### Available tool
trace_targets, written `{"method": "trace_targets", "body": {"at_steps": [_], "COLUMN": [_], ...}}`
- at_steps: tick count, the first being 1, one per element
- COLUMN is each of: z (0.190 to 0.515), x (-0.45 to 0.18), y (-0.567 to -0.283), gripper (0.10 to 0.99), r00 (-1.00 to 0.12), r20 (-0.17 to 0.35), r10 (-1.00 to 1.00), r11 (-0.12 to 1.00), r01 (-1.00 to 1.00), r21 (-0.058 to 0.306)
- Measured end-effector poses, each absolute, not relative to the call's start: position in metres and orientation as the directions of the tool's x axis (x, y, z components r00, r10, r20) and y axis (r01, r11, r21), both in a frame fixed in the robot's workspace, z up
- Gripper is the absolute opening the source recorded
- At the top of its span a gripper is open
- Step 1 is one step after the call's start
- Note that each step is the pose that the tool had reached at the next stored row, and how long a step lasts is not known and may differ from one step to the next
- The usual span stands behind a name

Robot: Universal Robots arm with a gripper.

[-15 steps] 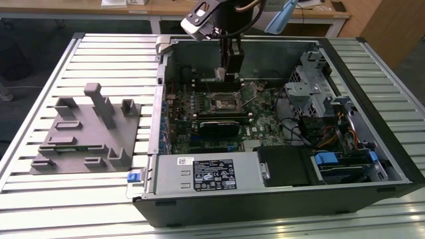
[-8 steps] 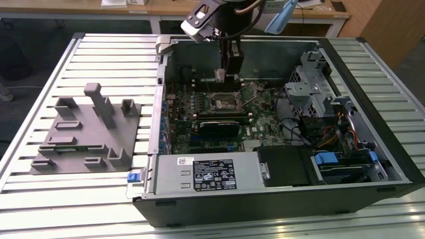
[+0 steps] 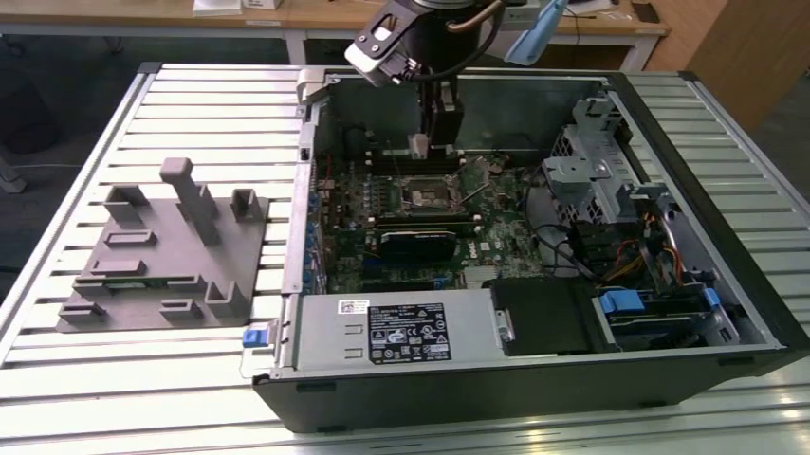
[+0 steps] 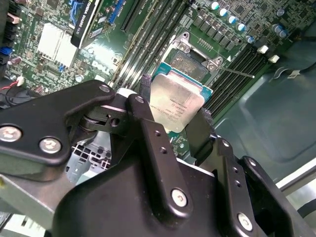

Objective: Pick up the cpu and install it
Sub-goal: 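Place the cpu into insertion slot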

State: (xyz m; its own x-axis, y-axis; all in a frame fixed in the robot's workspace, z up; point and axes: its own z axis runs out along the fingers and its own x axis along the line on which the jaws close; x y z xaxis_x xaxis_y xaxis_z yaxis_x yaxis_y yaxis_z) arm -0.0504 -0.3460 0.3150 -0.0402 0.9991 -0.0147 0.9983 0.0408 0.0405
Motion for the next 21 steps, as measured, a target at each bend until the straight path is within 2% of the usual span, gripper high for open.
{"method": "trace_targets", "body": {"at_steps": [21], "z": [0.302], "x": [-0.048], "y": [-0.339], "gripper": [0.533], "r00": [0.019], "r20": [-0.015], "r10": [1.0], "r11": [-0.018], "r01": [0.999], "r21": [0.04]}}
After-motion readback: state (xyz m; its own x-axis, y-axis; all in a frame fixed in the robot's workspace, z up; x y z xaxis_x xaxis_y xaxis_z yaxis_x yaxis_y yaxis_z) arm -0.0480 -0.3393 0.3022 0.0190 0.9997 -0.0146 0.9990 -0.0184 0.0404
